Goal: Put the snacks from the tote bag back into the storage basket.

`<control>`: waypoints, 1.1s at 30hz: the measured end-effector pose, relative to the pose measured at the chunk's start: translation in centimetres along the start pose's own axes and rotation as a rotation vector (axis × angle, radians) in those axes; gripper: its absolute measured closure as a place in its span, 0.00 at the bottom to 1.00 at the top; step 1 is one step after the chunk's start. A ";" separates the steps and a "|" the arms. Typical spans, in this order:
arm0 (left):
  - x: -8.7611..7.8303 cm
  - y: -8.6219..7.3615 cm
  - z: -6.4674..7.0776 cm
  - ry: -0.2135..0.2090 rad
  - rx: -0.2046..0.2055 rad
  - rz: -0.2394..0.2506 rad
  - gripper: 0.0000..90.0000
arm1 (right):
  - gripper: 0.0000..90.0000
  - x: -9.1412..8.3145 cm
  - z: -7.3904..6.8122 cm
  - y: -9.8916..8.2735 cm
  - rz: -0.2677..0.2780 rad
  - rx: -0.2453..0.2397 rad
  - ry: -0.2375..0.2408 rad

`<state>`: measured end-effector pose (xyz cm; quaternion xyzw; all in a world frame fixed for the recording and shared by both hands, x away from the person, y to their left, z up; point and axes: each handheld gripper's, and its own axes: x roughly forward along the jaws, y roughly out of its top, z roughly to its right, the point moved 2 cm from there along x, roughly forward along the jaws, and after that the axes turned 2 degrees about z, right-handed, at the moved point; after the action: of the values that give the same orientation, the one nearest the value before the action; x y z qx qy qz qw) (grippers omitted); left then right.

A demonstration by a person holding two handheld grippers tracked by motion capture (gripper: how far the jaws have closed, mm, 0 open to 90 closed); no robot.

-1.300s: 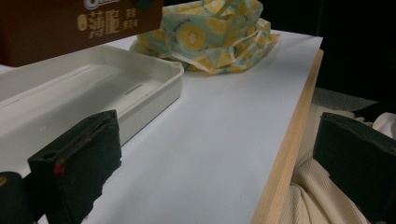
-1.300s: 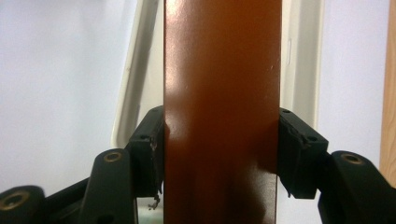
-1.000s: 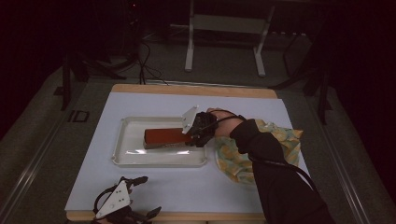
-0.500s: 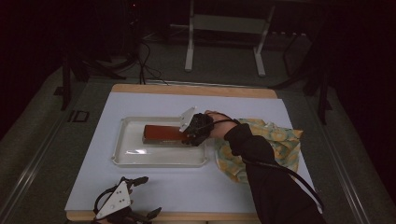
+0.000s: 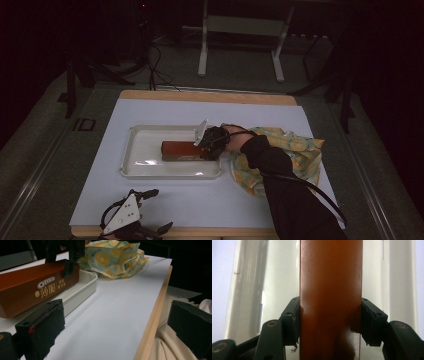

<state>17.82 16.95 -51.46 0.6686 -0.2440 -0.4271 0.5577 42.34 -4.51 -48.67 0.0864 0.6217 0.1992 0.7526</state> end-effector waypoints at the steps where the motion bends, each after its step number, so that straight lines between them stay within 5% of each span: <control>1: 0.0 0.0 0.0 -0.001 0.001 0.000 0.01 | 0.47 0.1 0.0 0.1 -0.007 -0.003 0.000; 33: 0.0 0.0 0.0 -0.001 -0.004 -0.002 0.01 | 0.33 0.8 0.6 -0.1 -0.085 0.042 0.004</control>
<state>17.85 16.97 -51.48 0.6675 -0.2427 -0.4283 0.5587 43.06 -4.26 -49.29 0.0750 0.6302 0.1540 0.7573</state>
